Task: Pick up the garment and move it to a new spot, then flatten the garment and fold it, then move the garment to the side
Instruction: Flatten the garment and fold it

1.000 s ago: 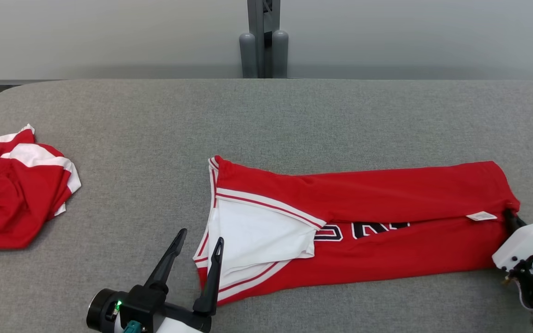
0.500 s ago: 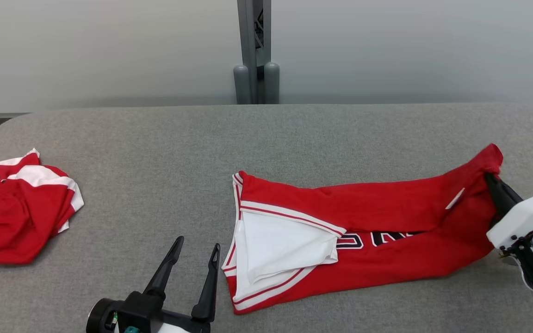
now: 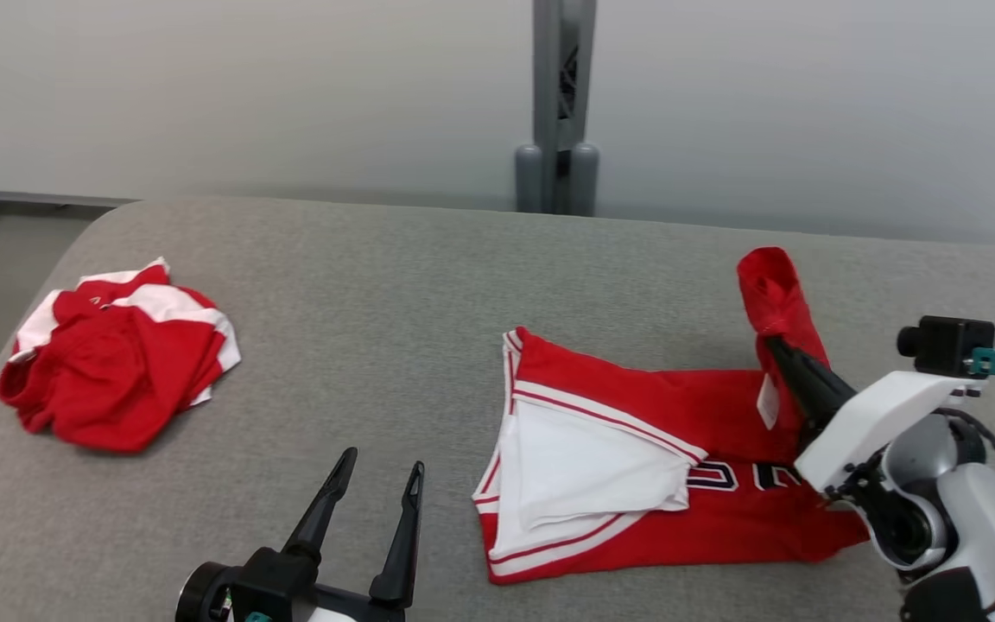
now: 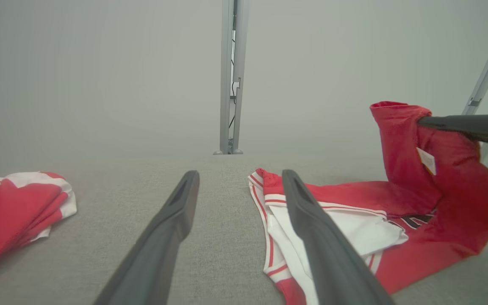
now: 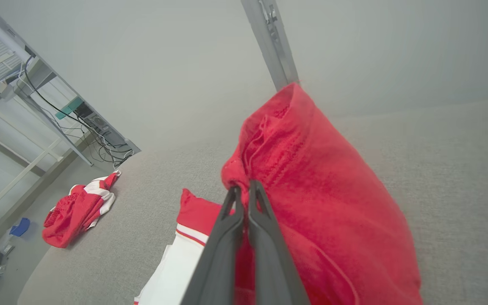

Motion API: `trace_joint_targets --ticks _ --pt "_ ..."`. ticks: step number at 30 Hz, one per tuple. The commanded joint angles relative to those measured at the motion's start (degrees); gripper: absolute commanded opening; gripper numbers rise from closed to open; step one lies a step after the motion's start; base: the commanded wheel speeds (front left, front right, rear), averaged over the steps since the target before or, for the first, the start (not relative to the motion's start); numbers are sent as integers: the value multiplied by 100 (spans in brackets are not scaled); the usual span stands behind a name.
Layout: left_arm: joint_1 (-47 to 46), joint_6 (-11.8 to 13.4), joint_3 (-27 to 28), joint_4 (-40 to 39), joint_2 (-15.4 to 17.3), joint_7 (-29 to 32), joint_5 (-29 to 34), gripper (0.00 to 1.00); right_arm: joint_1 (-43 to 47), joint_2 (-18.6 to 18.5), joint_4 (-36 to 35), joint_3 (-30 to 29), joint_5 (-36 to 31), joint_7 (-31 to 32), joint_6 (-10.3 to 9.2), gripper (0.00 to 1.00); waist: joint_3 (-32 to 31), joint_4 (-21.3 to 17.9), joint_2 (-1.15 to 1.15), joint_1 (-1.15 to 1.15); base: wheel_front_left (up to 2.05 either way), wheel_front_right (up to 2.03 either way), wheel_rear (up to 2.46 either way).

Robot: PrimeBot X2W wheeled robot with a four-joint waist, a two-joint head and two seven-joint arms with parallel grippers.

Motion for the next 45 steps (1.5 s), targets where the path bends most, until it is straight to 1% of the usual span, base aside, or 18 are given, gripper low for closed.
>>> trace_joint_targets --ticks 1,5,9,16,25,28,35,36,37,38,39,45 --pt "-25 32 1 -9 20 -21 -51 100 57 112 -29 -10 -70 47 -1 0 -17 231 0 0 0 0 0" --pt "-17 35 -34 11 20 -21 -46 100 35 418 -18 -2 -251 175 -1 0 -9 550 0 0 0 0 0" --pt "-38 17 -46 24 20 -20 -49 100 -2 636 82 48 -403 278 0 0 25 838 0 0 0 0 0" --pt "-96 10 -71 67 20 -20 -104 100 -17 843 403 133 -581 387 0 0 109 1187 0 0 0 0 0" --pt "-144 36 -161 105 20 -21 -150 100 -82 935 828 343 -636 356 0 0 157 1353 0 0 0 0 0" --pt "-170 47 -182 117 19 -21 -163 100 -140 949 1009 411 -732 235 0 0 165 1380 0 0 0 0 0" --pt "-202 51 -230 169 19 -21 -190 100 -263 967 1396 653 -503 17 0 0 145 1414 0 0 0 0 0" --pt "-209 48 -237 178 19 -20 -187 100 -284 968 1445 706 -451 -18 0 11 139 1421 0 0 0 0 0" --pt "-215 48 -241 180 19 -21 -189 100 -308 969 1499 770 -385 -63 0 33 135 1427 0 0 0 0 0" --pt "-221 50 -243 182 19 -21 -194 100 -336 970 1549 830 -309 -117 0 49 131 1431 0 0 0 0 0" --pt "-225 53 -246 187 19 -21 -196 100 -363 971 1573 893 -205 -183 0 100 128 1435 0 0 0 0 0" --pt "-208 67 -215 218 20 -21 -201 100 -497 959 1571 1328 487 -383 -1 100 107 1393 0 0 0 0 0"
